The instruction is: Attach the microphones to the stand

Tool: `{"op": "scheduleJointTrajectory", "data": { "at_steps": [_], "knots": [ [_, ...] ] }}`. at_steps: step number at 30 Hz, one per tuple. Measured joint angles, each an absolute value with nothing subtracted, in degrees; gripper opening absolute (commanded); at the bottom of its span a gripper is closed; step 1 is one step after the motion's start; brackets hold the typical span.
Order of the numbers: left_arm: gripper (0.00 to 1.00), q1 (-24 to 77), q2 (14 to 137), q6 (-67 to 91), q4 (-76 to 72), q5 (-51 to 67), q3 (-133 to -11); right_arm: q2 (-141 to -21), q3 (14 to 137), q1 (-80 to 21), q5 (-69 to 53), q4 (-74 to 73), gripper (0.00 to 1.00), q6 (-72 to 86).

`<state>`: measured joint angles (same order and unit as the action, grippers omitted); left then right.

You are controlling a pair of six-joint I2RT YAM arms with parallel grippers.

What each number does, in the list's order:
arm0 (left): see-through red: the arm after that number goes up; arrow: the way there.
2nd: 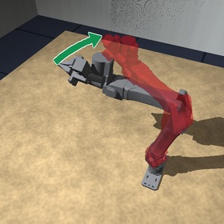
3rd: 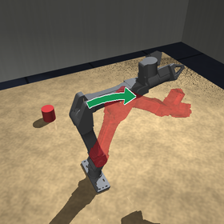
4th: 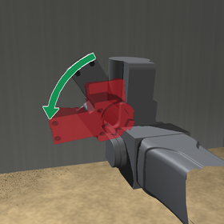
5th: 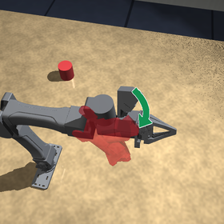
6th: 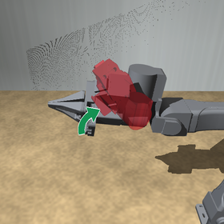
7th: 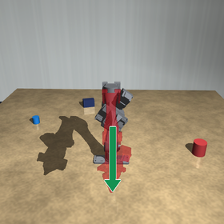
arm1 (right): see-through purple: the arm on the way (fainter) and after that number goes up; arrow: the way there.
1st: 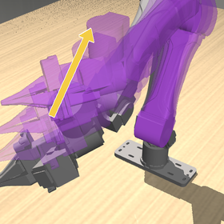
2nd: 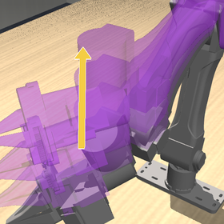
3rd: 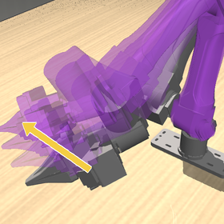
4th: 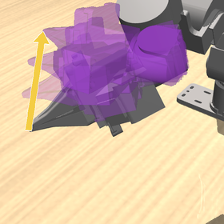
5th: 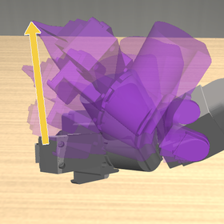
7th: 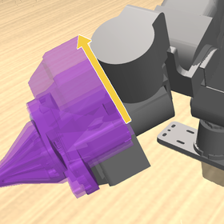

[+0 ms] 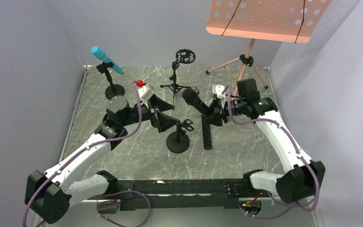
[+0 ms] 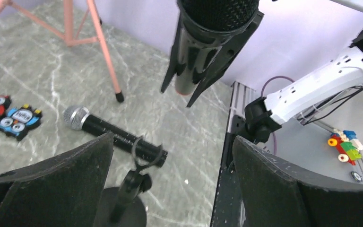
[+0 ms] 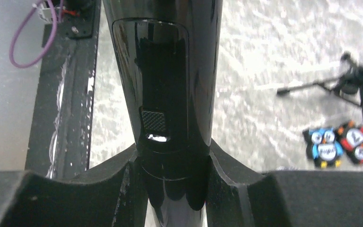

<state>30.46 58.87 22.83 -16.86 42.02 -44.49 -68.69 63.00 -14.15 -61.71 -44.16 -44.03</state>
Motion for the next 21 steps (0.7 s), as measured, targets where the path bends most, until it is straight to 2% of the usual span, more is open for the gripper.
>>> {"op": "scheduleJointTrajectory", "data": {
  "at_steps": [6,8,12,21],
  "knots": [
    [0.99,38.5,61.2,24.1,-25.3,36.8,-45.0,-74.0,71.3,-23.7,-60.3,-43.9,0.08,-39.8],
    [0.96,39.7,62.8,24.6,-28.4,35.4,-45.8,-75.1,71.8,-26.5,-59.2,-43.9,0.08,-38.2],
    [0.83,41.1,64.3,25.4,-32.3,31.6,-46.2,-75.8,72.0,-28.9,-57.4,-44.0,0.08,-35.8],
    [0.68,43.3,64.6,26.2,-37.7,24.5,-45.3,-75.8,72.0,-29.0,-57.5,-43.9,0.08,-33.1]
  ]
}}
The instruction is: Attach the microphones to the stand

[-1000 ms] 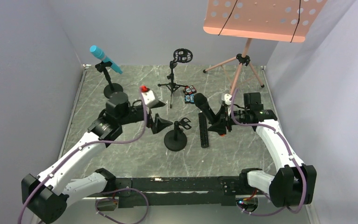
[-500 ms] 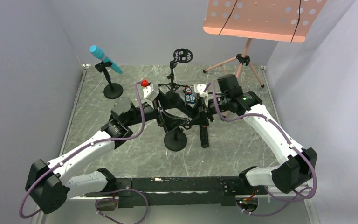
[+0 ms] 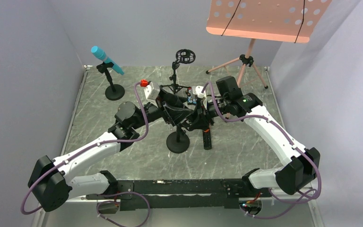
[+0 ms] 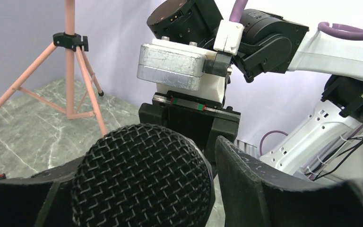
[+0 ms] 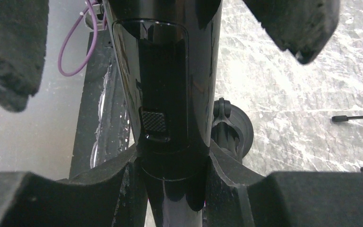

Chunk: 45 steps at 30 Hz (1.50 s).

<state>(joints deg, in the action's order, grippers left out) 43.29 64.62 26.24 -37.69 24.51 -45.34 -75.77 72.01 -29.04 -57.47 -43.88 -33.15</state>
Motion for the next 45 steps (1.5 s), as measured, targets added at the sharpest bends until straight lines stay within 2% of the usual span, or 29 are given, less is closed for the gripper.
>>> {"op": "scheduleJointTrajectory", "data": {
  "at_steps": [4,9,16,18,20,21,22,23,24,25,26,27,28,30,32,36,42,45],
  "knots": [
    [0.61,43.7,66.2,26.8,-40.0,24.5,-45.3,-75.8,72.0,-29.0,-58.1,-43.9,0.08,-32.3],
    [0.60,43.7,67.1,27.4,-41.5,24.6,-45.2,-75.8,72.0,-29.0,-59.6,-43.8,0.08,-31.2],
    [0.52,43.7,67.1,27.7,-42.2,25.2,-45.2,-75.8,72.0,-29.0,-60.6,-43.5,0.09,-30.4],
    [0.42,43.7,67.2,27.7,-42.2,25.2,-45.2,-75.8,72.0,-29.0,-60.6,-43.5,0.09,-30.4],
    [0.17,43.7,67.2,27.6,-41.9,25.2,-45.2,-75.8,72.0,-28.9,-60.6,-43.6,0.09,-30.4],
    [0.09,43.7,67.2,27.6,-41.7,25.2,-45.2,-75.8,72.0,-28.9,-60.6,-43.6,0.09,-30.4],
    [0.07,43.7,67.2,27.4,-41.6,25.2,-45.2,-75.8,72.0,-28.9,-60.6,-43.6,0.09,-30.4],
    [0.10,43.7,67.2,27.3,-41.4,25.2,-45.3,-75.8,71.9,-28.8,-60.6,-43.6,0.10,-30.4],
    [0.20,43.7,67.2,27.2,-41.1,25.2,-45.3,-75.8,71.9,-28.8,-60.6,-43.6,0.10,-30.4],
    [0.42,43.7,67.2,27.2,-40.9,25.2,-45.4,-75.8,71.8,-28.8,-60.6,-43.6,0.10,-30.4],
    [0.57,43.7,67.2,27.2,-40.8,25.2,-45.4,-75.8,71.7,-28.8,-60.6,-43.5,0.10,-30.4],
    [0.68,43.7,67.2,27.3,-40.6,25.2,-45.4,-75.8,71.7,-28.7,-60.6,-43.5,0.10,-30.4],
    [0.77,43.7,67.2,27.3,-40.6,25.2,-45.4,-75.8,71.6,-28.7,-60.7,-43.5,0.10,-30.4],
    [0.87,43.7,67.2,27.7,-40.4,25.4,-45.3,-75.9,71.6,-28.6,-61.0,-43.3,0.10,-30.0],
    [0.92,43.8,67.2,28.2,-40.7,25.7,-44.8,-75.9,71.6,-28.4,-61.8,-42.9,0.10,-29.5],
    [0.93,43.9,66.9,29.0,-42.3,25.8,-42.5,-75.9,71.6,-27.8,-62.9,-42.2,0.10,-28.7],
    [0.90,43.9,66.8,29.5,-42.8,25.7,-42.0,-75.9,71.5,-27.5,-63.6,-41.4,0.10,-28.0],
    [0.84,43.9,67.0,29.8,-43.8,25.6,-42.0,-75.9,71.5,-27.5,-63.6,-41.1,0.10,-27.9]
  ]
}}
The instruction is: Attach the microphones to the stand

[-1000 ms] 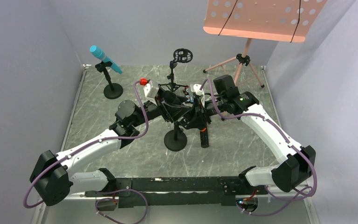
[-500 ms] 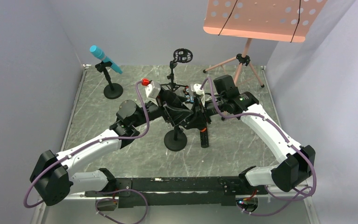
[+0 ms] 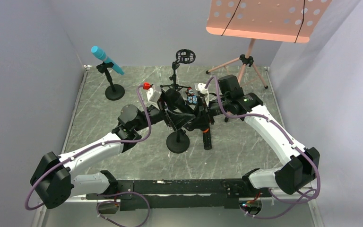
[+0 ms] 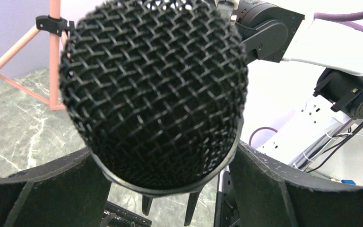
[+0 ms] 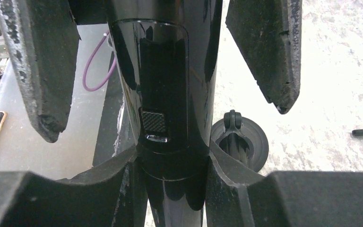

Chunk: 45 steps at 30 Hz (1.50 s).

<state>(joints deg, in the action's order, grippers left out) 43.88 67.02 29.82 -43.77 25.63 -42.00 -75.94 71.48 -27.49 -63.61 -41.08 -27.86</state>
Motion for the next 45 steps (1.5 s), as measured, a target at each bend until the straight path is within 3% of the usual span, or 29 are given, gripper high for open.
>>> {"op": "scheduleJointTrajectory", "data": {
  "at_steps": [4,7,8,10,11,15,18,19,22,23,30,34,38,42,45],
  "knots": [
    [0.73,43.9,67.7,30.2,-45.5,25.6,-42.0,-75.9,71.2,-27.5,-63.6,-40.7,0.10,-27.8],
    [0.54,43.9,68.4,30.7,-45.7,25.6,-42.2,-75.9,70.8,-27.5,-63.6,-40.6,0.10,-27.8],
    [0.42,43.9,68.6,30.9,-45.6,25.6,-42.2,-75.9,70.8,-27.5,-63.6,-40.6,0.10,-27.8],
    [0.07,43.9,69.1,31.0,-45.6,26.0,-42.3,-75.9,70.6,-27.5,-63.5,-40.6,0.12,-27.8],
    [0.00,43.9,69.2,31.2,-45.5,25.9,-42.5,-76.0,70.6,-27.5,-63.4,-40.5,0.13,-27.8],
    [0.00,43.7,69.6,31.2,-46.1,26.5,-42.9,-76.0,70.5,-27.4,-63.6,-39.9,0.21,-27.9],
    [0.00,43.2,69.9,31.6,-46.8,27.2,-42.8,-76.0,70.3,-27.4,-63.6,-39.7,0.39,-27.8],
    [0.00,43.0,70.0,32.0,-47.2,27.4,-42.7,-76.0,70.3,-27.4,-63.6,-39.6,0.50,-27.7],
    [0.00,42.5,70.0,33.0,-47.9,28.3,-42.6,-75.9,70.1,-27.4,-63.7,-39.2,0.98,-27.5],
    [0.00,42.2,70.0,33.5,-48.4,28.5,-42.6,-75.9,70.0,-27.4,-63.6,-39.2,0.99,-27.7],
    [0.00,37.3,66.2,33.8,-45.8,31.9,-41.6,-73.3,69.1,-20.3,-66.1,-39.6,1.00,-29.5],
    [0.00,32.7,58.5,30.2,-36.8,33.7,-41.1,-66.5,64.5,-12.6,-67.4,-38.7,1.00,-30.9],
    [0.00,31.0,52.0,23.7,-24.4,34.8,-43.2,-62.2,62.1,-11.9,-68.5,-39.9,0.96,-35.2],
    [0.00,30.9,49.1,16.6,-13.3,35.1,-47.1,-62.8,59.1,-11.9,-70.6,-40.1,0.74,-42.2],
    [0.00,30.8,46.7,13.5,-7.8,34.8,-47.3,-66.3,57.7,-12.5,-72.2,-42.0,0.44,-49.1]
  ]
}}
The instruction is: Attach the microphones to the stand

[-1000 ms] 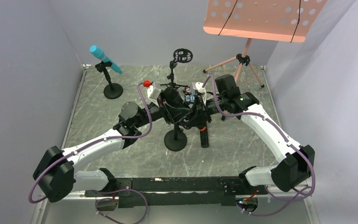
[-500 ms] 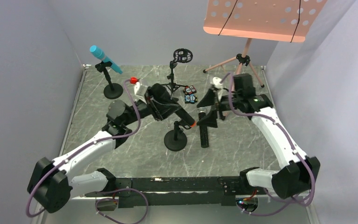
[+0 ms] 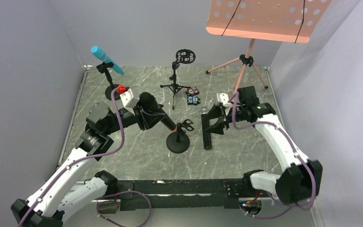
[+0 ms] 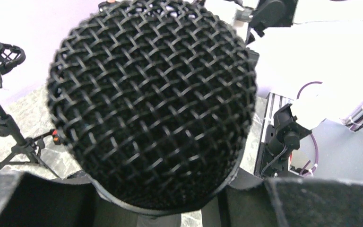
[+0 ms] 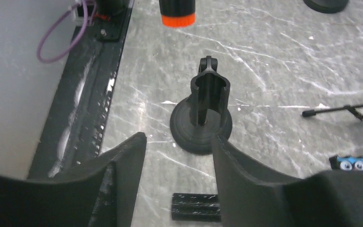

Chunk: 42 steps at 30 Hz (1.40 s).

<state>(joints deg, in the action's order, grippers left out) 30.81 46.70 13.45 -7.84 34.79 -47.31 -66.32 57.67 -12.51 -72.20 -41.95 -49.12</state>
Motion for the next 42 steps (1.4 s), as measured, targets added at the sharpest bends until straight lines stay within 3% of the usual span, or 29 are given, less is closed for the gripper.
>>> {"op": "scheduleJointTrajectory", "data": {
  "at_steps": [1,3,8,21,42],
  "knots": [
    [0.00,30.8,45.9,12.8,-6.6,34.6,-47.1,-68.6,58.2,-13.1,-72.3,-43.5,0.27,-51.9],
    [0.00,30.8,44.5,12.2,-4.9,34.3,-46.7,-73.3,60.2,-14.7,-72.5,-46.9,0.12,-57.8],
    [0.00,30.8,42.2,11.5,-3.1,33.4,-45.8,-83.7,67.4,-17.4,-73.6,-56.1,0.01,-68.2],
    [0.00,30.8,44.8,11.2,-4.1,32.7,-45.5,-76.9,57.9,-21.1,-67.9,-35.3,0.00,-48.3],
    [0.00,30.8,48.3,11.5,-7.8,33.4,-46.3,-78.2,58.9,-21.1,-66.5,-33.9,0.00,-45.8]
  ]
}}
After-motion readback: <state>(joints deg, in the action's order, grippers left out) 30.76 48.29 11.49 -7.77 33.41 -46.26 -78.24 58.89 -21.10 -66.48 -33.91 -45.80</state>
